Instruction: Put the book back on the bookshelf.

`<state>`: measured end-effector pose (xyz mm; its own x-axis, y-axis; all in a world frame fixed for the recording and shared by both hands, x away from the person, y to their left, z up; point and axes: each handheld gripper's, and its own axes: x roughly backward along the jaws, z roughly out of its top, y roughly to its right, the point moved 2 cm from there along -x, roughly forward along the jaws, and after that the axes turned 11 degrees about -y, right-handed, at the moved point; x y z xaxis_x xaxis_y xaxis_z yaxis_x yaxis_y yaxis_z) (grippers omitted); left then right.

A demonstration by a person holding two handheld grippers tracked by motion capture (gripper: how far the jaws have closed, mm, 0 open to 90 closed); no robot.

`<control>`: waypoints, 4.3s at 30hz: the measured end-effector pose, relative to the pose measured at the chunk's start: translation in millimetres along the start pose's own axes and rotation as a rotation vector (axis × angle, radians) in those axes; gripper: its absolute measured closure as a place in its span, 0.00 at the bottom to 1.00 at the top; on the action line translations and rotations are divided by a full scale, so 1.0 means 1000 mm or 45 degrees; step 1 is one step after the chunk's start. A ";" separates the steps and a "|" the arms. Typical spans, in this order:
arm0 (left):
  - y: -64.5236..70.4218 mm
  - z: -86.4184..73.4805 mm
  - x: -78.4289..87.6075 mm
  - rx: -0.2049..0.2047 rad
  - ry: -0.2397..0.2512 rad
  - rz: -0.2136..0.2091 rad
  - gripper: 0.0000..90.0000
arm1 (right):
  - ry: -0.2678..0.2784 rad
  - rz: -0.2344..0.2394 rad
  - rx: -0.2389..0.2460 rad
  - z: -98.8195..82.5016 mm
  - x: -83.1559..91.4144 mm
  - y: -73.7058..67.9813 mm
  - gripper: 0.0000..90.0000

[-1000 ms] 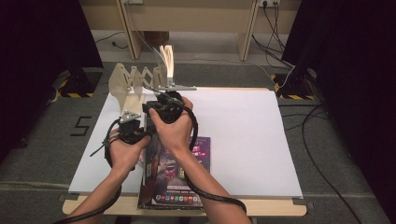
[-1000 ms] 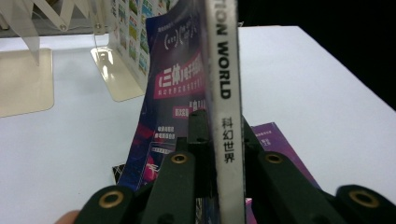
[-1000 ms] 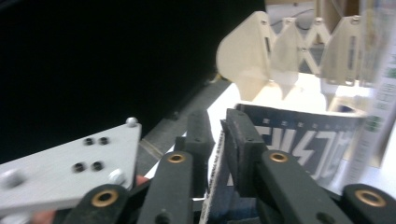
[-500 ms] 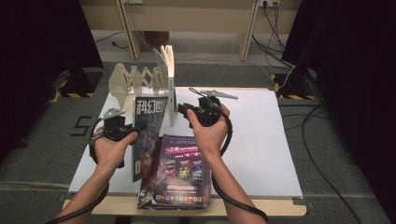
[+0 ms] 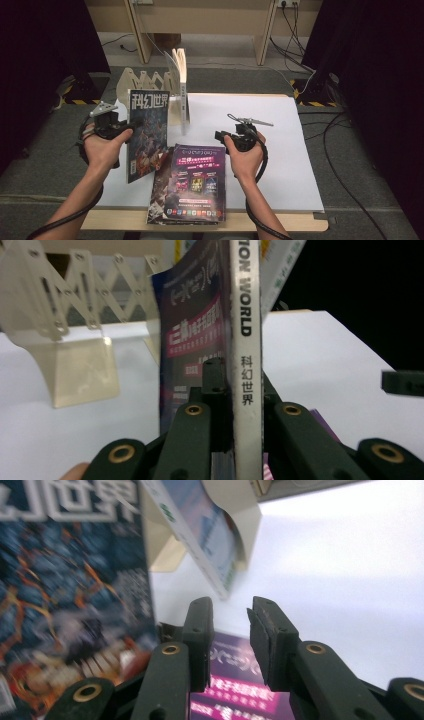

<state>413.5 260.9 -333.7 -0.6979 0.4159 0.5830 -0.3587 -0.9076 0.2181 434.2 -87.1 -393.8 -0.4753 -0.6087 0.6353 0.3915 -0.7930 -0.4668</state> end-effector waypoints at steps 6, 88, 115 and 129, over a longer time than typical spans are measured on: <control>-0.010 0.011 0.000 -0.003 0.045 0.046 0.91 | -0.004 -0.023 -0.029 -0.008 0.002 0.015 0.78; -0.043 0.070 -0.113 -0.092 0.325 0.334 0.91 | -0.036 -0.081 -0.049 -0.048 -0.013 0.049 0.76; -0.030 0.007 -0.062 -0.095 0.178 0.208 0.88 | -0.048 -0.070 -0.070 -0.050 -0.013 0.049 0.75; -0.026 0.017 -0.065 -0.021 0.127 0.146 0.88 | -0.057 -0.065 -0.078 -0.050 -0.014 0.050 0.74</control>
<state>479.2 256.0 -363.9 -0.7926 0.3137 0.5228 -0.2827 -0.9488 0.1408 421.0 -120.1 -457.0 -0.4574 -0.5668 0.6852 0.3180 -0.8239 -0.4692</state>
